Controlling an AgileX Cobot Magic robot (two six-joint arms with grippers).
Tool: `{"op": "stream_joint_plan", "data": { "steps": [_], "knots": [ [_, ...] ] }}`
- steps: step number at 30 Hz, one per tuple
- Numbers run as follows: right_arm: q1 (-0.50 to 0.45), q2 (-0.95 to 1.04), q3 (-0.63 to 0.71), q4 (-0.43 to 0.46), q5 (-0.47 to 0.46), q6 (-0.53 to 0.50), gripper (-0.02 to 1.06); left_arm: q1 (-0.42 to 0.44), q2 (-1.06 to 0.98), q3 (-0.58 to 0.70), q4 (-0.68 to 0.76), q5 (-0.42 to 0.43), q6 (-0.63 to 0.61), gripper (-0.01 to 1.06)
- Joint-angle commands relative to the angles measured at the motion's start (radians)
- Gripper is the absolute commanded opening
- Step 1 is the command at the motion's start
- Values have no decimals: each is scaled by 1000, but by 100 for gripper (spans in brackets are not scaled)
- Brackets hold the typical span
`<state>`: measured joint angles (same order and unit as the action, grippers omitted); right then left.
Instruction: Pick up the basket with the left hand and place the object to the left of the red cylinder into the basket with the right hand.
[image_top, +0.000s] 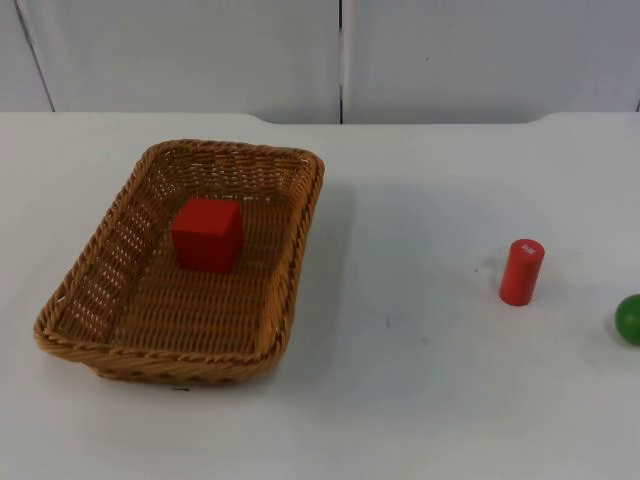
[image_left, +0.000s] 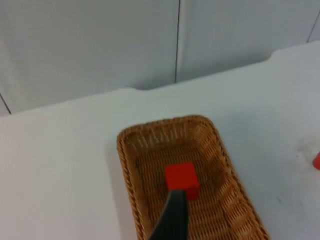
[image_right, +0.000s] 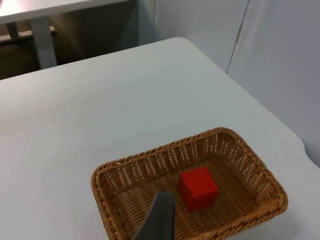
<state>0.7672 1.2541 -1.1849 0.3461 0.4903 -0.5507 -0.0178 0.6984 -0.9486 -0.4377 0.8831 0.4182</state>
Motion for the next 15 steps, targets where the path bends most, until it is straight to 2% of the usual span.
{"op": "stream_joint_plan", "data": {
  "steps": [1,10,13,15],
  "knots": [
    [-3,-14,7,0,-13,9,78,-4,-39,7,22,6,-15,76],
    [-3,-14,14,0,-6,28,78,-4,-129,36,42,26,-15,76],
    [-3,-36,66,0,-42,28,78,-4,-177,89,42,20,-26,76],
    [-3,-65,136,0,-98,28,78,-4,-217,120,62,20,-59,76]
  ]
}}
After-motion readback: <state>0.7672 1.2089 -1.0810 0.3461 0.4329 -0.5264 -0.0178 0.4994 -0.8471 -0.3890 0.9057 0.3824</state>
